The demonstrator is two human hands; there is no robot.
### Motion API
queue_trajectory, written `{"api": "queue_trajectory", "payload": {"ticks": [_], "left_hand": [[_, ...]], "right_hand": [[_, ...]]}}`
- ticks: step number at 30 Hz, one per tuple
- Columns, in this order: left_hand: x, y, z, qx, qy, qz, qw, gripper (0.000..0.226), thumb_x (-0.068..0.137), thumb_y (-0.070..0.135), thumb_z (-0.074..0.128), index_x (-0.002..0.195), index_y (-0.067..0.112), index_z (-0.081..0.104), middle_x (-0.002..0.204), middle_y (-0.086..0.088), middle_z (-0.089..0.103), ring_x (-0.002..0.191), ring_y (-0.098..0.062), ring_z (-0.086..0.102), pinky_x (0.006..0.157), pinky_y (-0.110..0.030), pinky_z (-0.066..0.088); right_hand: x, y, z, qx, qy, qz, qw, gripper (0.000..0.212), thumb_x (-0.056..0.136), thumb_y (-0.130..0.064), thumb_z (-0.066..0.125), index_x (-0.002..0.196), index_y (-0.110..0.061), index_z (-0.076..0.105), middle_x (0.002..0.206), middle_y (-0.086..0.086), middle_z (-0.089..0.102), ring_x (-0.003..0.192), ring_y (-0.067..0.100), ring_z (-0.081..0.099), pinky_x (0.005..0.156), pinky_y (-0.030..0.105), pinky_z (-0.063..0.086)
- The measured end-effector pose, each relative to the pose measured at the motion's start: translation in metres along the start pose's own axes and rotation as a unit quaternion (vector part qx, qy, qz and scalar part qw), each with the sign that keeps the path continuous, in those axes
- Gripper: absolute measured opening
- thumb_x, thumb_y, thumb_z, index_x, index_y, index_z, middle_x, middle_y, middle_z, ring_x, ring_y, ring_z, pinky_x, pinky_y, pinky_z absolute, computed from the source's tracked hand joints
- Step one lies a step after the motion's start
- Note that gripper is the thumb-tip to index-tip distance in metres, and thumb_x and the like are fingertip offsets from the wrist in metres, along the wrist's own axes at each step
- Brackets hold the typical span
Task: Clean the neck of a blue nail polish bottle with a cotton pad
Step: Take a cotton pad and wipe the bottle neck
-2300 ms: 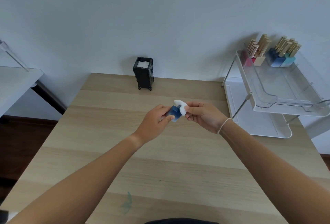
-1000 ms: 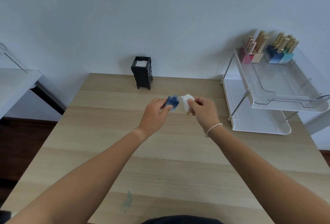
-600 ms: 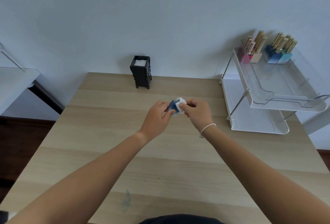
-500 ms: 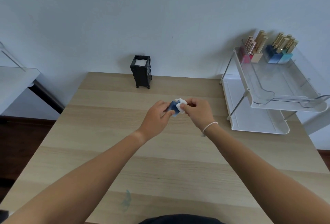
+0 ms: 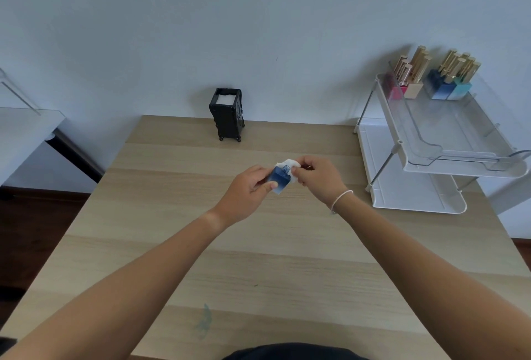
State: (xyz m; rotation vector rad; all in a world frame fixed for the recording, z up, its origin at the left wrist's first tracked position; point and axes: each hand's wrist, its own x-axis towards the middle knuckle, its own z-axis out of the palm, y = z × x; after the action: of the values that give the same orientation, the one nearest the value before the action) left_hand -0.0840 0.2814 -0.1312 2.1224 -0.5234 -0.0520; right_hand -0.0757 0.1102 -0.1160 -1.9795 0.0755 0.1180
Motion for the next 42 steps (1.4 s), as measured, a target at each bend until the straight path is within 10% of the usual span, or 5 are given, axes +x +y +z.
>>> {"api": "queue_trajectory", "payload": {"ticks": [15,24,42], "left_hand": [[-0.006,-0.016,0.010,-0.005,0.001,-0.066,0.998,0.024,0.090,0.015,0.052,0.112,0.013,0.061,0.093,-0.024,0.061,0.086,-0.034,0.055,0.079,-0.044,0.045],[-0.016,-0.032,0.029,-0.104,0.011,-0.156,0.982,0.033,0.090,0.009,0.053,0.122,0.008,0.056,0.112,-0.005,0.065,0.099,-0.011,0.059,0.077,0.001,0.040],[-0.001,-0.066,0.060,-0.130,-0.005,-0.200,0.971,0.031,0.084,0.011,0.061,0.114,0.015,0.061,0.115,-0.002,0.067,0.110,-0.015,0.060,0.101,-0.033,0.042]], "right_hand": [[0.000,0.040,-0.005,0.285,-0.032,0.141,0.948,0.024,0.092,-0.007,0.048,0.112,0.002,0.056,0.074,0.006,0.054,0.061,0.012,0.048,0.053,0.017,0.045],[-0.011,0.058,0.000,0.384,-0.072,0.187,0.901,0.016,0.093,-0.007,0.045,0.091,-0.010,0.060,0.074,0.005,0.059,0.055,0.008,0.056,0.058,0.021,0.045],[-0.009,0.089,0.006,0.372,-0.052,0.218,0.901,0.017,0.090,-0.002,0.048,0.090,-0.015,0.060,0.066,0.002,0.061,0.052,0.009,0.055,0.054,0.019,0.050]]}}
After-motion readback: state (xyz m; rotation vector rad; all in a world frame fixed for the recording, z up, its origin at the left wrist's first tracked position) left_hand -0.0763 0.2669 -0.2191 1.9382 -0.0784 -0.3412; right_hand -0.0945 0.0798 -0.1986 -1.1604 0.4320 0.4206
